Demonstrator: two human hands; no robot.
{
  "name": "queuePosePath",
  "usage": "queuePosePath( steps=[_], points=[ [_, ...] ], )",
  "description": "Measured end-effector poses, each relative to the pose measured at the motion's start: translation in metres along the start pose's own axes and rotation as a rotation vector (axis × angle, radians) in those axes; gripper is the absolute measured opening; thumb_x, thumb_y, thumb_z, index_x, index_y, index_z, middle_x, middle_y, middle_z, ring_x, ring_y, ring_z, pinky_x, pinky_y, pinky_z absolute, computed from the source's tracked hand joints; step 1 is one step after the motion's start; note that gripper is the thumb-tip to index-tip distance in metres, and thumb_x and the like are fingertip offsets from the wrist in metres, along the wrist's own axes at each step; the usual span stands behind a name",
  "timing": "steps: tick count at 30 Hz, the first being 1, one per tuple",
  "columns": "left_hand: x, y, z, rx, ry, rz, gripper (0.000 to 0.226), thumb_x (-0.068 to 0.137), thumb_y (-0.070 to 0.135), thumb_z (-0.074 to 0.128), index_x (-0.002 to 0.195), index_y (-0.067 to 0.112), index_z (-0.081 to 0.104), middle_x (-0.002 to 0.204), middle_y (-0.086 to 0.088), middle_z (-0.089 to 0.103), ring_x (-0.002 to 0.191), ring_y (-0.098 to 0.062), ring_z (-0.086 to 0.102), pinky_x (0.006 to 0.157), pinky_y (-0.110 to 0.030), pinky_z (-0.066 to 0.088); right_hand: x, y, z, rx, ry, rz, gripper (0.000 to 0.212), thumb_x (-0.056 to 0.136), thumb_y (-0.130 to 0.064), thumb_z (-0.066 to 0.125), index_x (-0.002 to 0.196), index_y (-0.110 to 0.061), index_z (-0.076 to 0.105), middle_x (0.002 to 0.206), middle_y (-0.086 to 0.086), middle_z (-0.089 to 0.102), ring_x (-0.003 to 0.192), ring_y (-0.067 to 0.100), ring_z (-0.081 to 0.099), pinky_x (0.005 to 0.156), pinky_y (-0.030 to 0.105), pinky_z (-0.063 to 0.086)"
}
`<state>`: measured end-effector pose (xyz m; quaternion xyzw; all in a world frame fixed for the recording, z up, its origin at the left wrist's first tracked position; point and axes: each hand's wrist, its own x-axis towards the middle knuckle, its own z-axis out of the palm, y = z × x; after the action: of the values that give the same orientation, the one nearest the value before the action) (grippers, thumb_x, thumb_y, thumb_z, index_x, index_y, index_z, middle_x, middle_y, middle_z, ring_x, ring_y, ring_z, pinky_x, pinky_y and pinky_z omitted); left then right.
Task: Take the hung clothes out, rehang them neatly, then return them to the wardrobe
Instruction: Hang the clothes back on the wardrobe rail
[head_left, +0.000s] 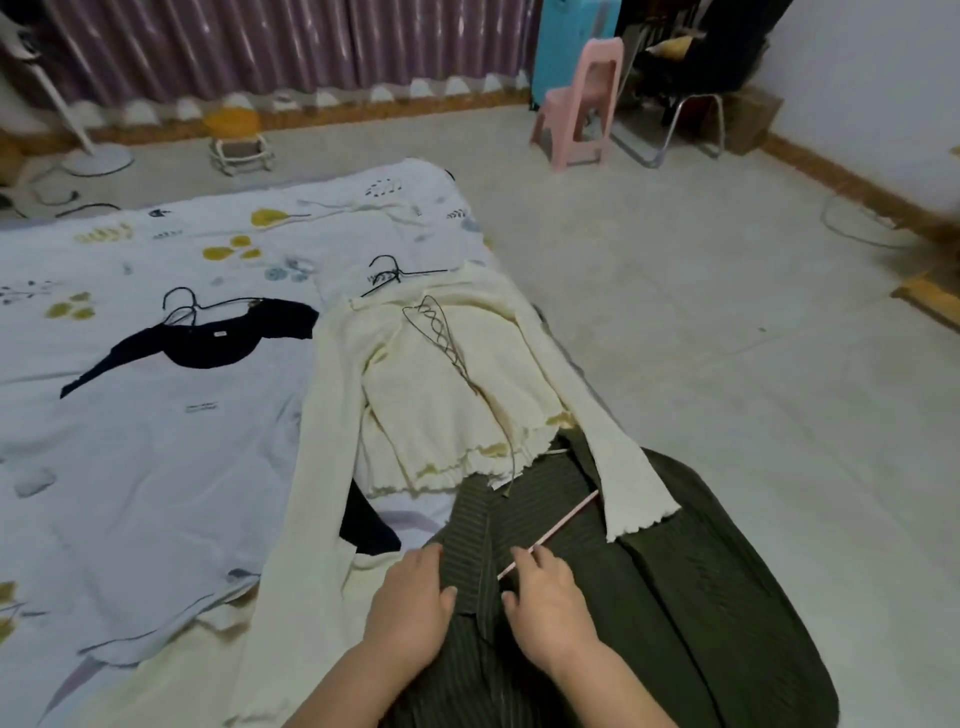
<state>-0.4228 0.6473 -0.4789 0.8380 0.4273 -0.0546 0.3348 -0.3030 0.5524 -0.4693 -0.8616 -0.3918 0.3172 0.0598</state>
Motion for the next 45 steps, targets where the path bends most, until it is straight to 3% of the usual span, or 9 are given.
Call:
queuePosePath(
  steps=[3, 6, 13, 24, 28, 32, 35, 39, 45],
  points=[
    [0.034, 0.0, 0.028, -0.031, 0.114, -0.047, 0.04, 0.092, 0.031, 0.047, 0.13, 0.02, 0.039, 0.128, 0.001, 0.05, 0.115, -0.014, 0.048, 0.093, -0.028, 0.042, 0.038, 0.02, 0.017, -0.067, -0.063, -0.028, 0.066, 0.096, -0.041, 0.041, 0.15, -0.025, 0.008, 0.159, 0.001, -0.003, 0.146, 0.022, -0.004, 0.118, 0.041, 0.012],
    [0.072, -0.002, 0.048, -0.032, 0.129, -0.112, 0.055, 0.094, 0.041, 0.041, 0.139, 0.012, 0.03, 0.139, -0.006, 0.044, 0.125, -0.019, 0.043, 0.102, -0.032, 0.037, 0.059, 0.04, 0.035, -0.159, -0.141, -0.077, 0.067, 0.095, -0.048, 0.038, 0.15, -0.026, 0.008, 0.158, -0.006, -0.004, 0.145, 0.019, -0.013, 0.116, 0.048, 0.006],
    [0.105, 0.007, 0.068, 0.083, -0.059, -0.1, 0.033, 0.088, 0.035, 0.05, 0.116, 0.016, 0.045, 0.11, -0.003, 0.06, 0.1, -0.021, 0.058, 0.076, -0.028, 0.041, 0.058, 0.062, 0.049, -0.15, -0.064, -0.138, 0.055, 0.094, -0.047, 0.041, 0.143, -0.026, 0.027, 0.152, -0.014, 0.013, 0.144, 0.016, -0.007, 0.117, 0.041, 0.011],
    [0.032, 0.061, 0.064, -0.011, -0.013, 0.042, 0.031, 0.09, 0.039, 0.047, 0.114, 0.021, 0.043, 0.098, -0.001, 0.064, 0.092, -0.018, 0.059, 0.077, -0.028, 0.044, 0.018, 0.063, 0.016, 0.02, 0.04, -0.068, 0.035, 0.094, -0.028, 0.038, 0.126, -0.031, 0.053, 0.148, -0.019, 0.024, 0.142, 0.005, 0.007, 0.106, 0.016, 0.027],
    [0.002, 0.078, 0.049, -0.105, 0.021, 0.057, 0.031, 0.091, 0.041, 0.047, 0.116, 0.023, 0.046, 0.099, -0.001, 0.065, 0.095, -0.016, 0.06, 0.077, -0.022, 0.042, -0.002, 0.065, -0.013, 0.209, 0.201, 0.011, 0.029, 0.09, -0.015, 0.047, 0.112, -0.021, 0.065, 0.136, -0.006, 0.044, 0.13, 0.011, 0.035, 0.097, 0.014, 0.028],
    [-0.029, 0.089, 0.019, -0.241, 0.083, 0.092, 0.028, 0.091, 0.037, 0.051, 0.118, 0.028, 0.051, 0.095, 0.001, 0.067, 0.092, -0.008, 0.061, 0.078, -0.013, 0.041, -0.028, 0.067, -0.061, 0.434, 0.568, 0.069, 0.03, 0.083, 0.002, 0.053, 0.108, -0.015, 0.057, 0.11, -0.005, 0.047, 0.113, 0.017, 0.047, 0.089, 0.023, 0.035],
    [-0.052, 0.103, 0.001, -0.272, 0.085, 0.153, 0.027, 0.089, 0.037, 0.054, 0.115, 0.029, 0.054, 0.091, 0.005, 0.067, 0.089, -0.006, 0.061, 0.075, -0.01, 0.041, -0.046, 0.06, -0.099, 0.417, 0.713, 0.074, 0.044, 0.086, -0.003, 0.053, 0.127, -0.016, 0.046, 0.127, -0.003, 0.041, 0.121, 0.013, 0.04, 0.101, 0.025, 0.034],
    [-0.085, 0.122, -0.016, -0.306, 0.056, 0.216, 0.026, 0.088, 0.037, 0.056, 0.114, 0.032, 0.056, 0.09, 0.011, 0.067, 0.09, -0.001, 0.061, 0.074, -0.006, 0.039, -0.075, 0.049, -0.138, 0.306, 0.781, 0.09, 0.066, 0.086, -0.005, 0.053, 0.144, -0.022, 0.028, 0.151, 0.002, 0.019, 0.14, 0.016, 0.015, 0.113, 0.03, 0.014],
    [-0.143, 0.141, -0.029, -0.311, 0.028, 0.283, 0.015, 0.089, 0.035, 0.055, 0.104, 0.031, 0.056, 0.084, 0.015, 0.061, 0.085, 0.001, 0.058, 0.065, -0.003, 0.035, -0.129, 0.059, -0.163, 0.024, 0.623, -0.041, 0.05, 0.091, -0.014, 0.049, 0.137, -0.032, 0.041, 0.157, -0.004, 0.012, 0.145, 0.017, -0.006, 0.116, 0.044, -0.003]
  ],
)
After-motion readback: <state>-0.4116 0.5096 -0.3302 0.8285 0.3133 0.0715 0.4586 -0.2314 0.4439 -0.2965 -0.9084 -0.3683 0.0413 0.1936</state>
